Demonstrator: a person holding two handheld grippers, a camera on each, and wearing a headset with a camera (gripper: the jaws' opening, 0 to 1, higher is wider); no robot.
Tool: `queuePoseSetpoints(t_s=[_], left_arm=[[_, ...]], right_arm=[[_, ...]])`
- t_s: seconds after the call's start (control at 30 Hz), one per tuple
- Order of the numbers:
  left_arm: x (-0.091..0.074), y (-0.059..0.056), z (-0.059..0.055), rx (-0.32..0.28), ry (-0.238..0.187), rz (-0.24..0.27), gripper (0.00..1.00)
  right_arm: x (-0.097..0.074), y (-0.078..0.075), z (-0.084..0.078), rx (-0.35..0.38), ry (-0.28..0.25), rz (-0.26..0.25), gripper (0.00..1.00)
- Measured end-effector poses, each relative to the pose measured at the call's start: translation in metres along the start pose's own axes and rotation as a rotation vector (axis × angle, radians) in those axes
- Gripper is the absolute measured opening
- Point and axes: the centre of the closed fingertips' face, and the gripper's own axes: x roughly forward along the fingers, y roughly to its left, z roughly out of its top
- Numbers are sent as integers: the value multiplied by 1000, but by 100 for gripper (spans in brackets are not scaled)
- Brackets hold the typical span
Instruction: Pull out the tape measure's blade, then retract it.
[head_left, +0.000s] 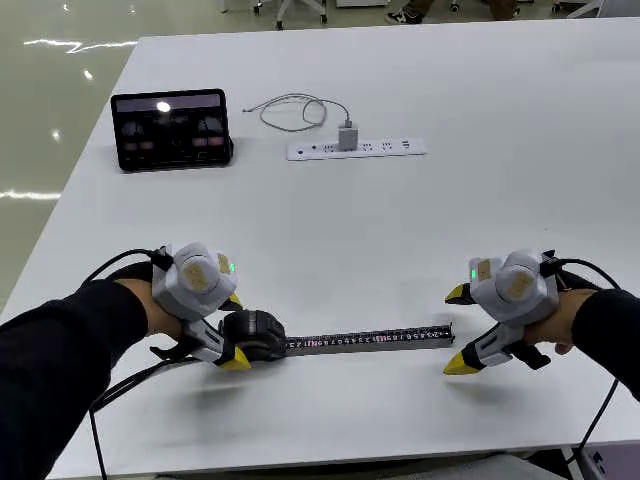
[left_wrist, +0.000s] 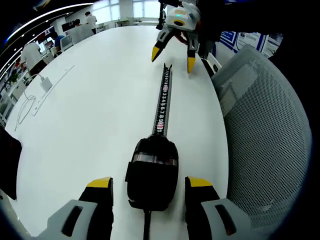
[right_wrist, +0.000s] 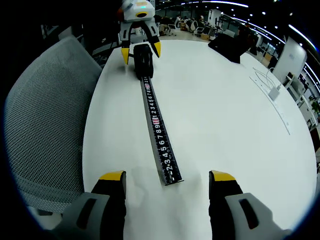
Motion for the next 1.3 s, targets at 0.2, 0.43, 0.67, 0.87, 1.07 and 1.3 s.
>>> queuePoseSetpoints(t_s=[0.2,0.43,0.67,0.87,1.07,1.3], left_arm=[[-1,2,-4,-139,-69,61,84],[-16,17,1,-310,-240,176,100],[-27,13,-5,-408,-321,208,100],[-37,16,-14,-508,-389,298,100],[-52,11,-21,-528,-448,390,100],[-66,2,-29,-584,-489,403,100]], right_arm=[[-3,-2,9,128,-90,-65,67],[-8,-2,8,201,-144,-127,76],[-15,0,4,257,-199,-194,83],[-28,2,4,304,-264,-257,85],[-41,7,2,363,-321,-311,87],[-43,24,-12,401,-351,-330,96]])
